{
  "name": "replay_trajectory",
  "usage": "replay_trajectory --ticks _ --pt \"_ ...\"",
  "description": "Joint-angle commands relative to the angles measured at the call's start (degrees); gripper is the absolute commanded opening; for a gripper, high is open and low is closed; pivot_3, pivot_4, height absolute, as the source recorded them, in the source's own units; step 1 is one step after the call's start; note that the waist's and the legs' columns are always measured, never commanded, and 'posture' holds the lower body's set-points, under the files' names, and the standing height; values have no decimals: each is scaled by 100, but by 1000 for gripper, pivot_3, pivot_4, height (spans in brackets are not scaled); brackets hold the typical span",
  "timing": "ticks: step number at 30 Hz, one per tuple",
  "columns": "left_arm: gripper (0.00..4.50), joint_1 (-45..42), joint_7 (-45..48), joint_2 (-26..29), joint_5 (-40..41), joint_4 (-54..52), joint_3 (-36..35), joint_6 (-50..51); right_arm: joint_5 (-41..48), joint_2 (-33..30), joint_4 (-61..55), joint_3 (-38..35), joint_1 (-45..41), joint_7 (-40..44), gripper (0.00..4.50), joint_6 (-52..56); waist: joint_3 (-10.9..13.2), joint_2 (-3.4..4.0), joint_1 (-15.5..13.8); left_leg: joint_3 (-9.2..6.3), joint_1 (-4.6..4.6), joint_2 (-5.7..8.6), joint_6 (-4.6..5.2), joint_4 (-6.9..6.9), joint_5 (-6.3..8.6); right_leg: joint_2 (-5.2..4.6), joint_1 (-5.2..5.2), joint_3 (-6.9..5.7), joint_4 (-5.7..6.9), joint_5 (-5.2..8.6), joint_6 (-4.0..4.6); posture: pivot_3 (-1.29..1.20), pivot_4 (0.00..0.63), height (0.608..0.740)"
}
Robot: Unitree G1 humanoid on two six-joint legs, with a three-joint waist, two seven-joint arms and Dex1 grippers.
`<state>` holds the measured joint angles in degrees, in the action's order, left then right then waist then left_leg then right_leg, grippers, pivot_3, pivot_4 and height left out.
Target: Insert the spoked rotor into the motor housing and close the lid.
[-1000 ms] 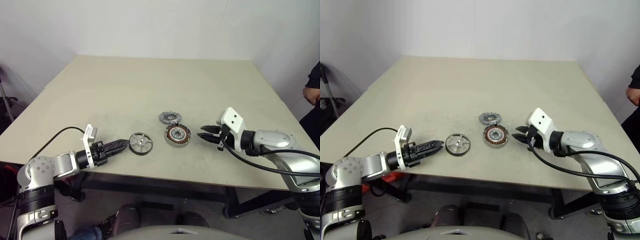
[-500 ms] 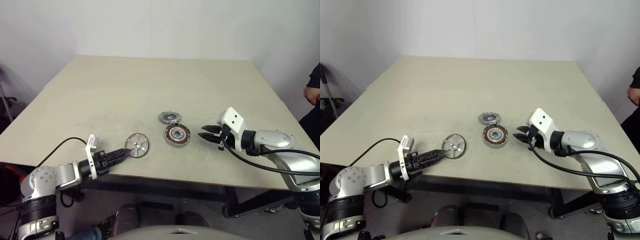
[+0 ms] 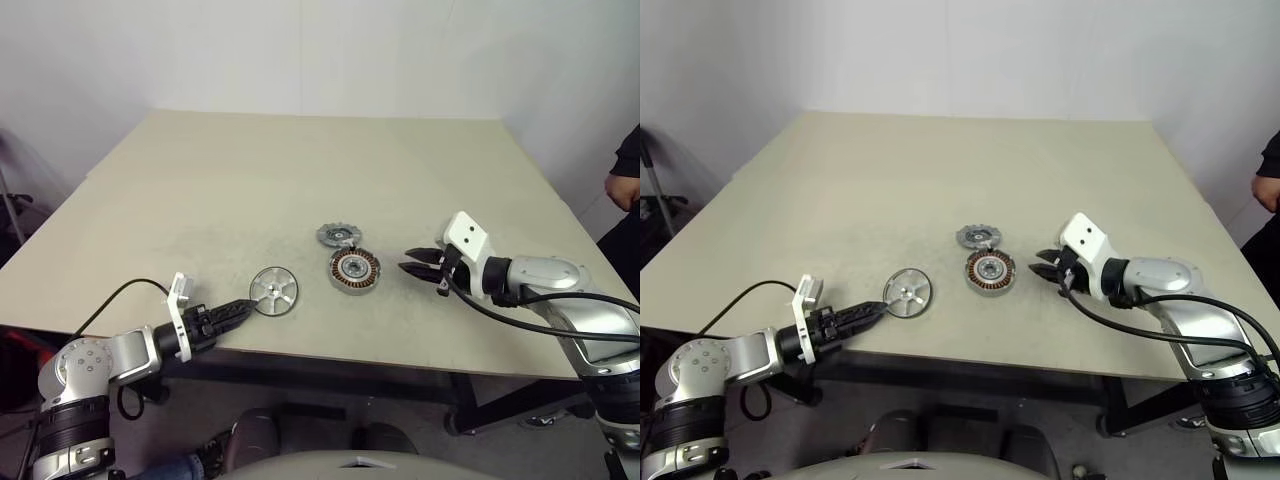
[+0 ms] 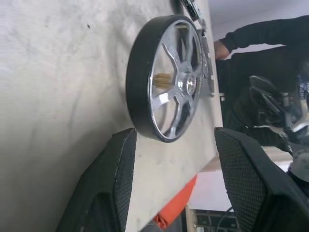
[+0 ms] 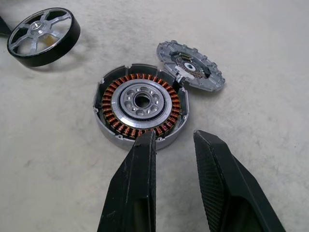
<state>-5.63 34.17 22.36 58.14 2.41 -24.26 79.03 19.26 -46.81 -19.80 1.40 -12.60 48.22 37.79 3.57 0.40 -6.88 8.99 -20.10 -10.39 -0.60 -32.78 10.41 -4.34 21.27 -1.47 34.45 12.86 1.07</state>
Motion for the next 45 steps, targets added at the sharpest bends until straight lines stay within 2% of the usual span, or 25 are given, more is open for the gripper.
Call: replay_trajectory --ticks 1,10,17,24,27,29,32,39,43,45 --pt "2723 -55 -25 -58 13 -28 61 -127 -14 -1 -71 -38 -134 12 1224 -79 0 0 -1 0 0 0 0 0 0 0 0 0 0 0 0 0 0 740" --pt "2723 -350 80 -220 -293 295 536 -525 5 45 -113 -52 -296 -61 1224 16 -2 7 -38 0 7 8 -2 0 -1 -5 -11 1 -3 3 -6 0 0 740" --pt "2723 -527 72 -393 -317 403 611 -616 -44 50 -100 -32 -306 -117 1224 17 -2 6 -13 -1 5 7 -3 4 -2 -7 -32 -2 -71 4 -12 0 0 740" --pt "2723 -517 -144 -597 -380 448 612 -725 -59 82 -112 -21 -320 -177 1224 37 -7 12 -40 -1 3 12 2 17 1 -8 -31 1 -74 3 -11 0 0 740" --pt "2101 -616 -453 -808 -430 650 429 -860 -72 102 -100 -5 -335 -203 1260 48 -12 21 -50 -1 2 16 4 27 2 -8 -31 1 -73 2 -10 0 0 740" --pt "1476 -653 -577 -928 -411 705 383 -851 -73 109 -93 -3 -330 -215 1260 60 -18 31 -63 -1 3 17 4 29 2 -8 -32 1 -72 2 -10 0 0 740" --pt "1476 -638 -700 -1074 -387 652 394 -799 -64 101 -102 -16 -287 -222 1260 65 -36 59 -64 2 8 17 3 28 1 -9 -39 1 -73 3 -11 0 0 740" --pt "1476 -622 -816 -1143 -403 625 474 -790 -7 25 -224 -158 -122 -220 1260 129 -38 61 -63 2 9 27 0 24 -1 -20 -44 1 -75 6 -15 0 0 740" --pt "410 -683 -755 -1088 -395 746 466 -755 43 -63 -289 -313 68 -214 1260 211 -44 71 -72 2 9 49 0 28 -1 -39 -50 1 -75 10 -25 0 0 740" --pt "416 -769 -666 -1063 -279 770 440 -629 112 -124 -345 -416 215 -149 1260 218 -45 73 -72 2 9 57 0 31 -1 -50 -49 1 -75 13 -30 0 0 740"
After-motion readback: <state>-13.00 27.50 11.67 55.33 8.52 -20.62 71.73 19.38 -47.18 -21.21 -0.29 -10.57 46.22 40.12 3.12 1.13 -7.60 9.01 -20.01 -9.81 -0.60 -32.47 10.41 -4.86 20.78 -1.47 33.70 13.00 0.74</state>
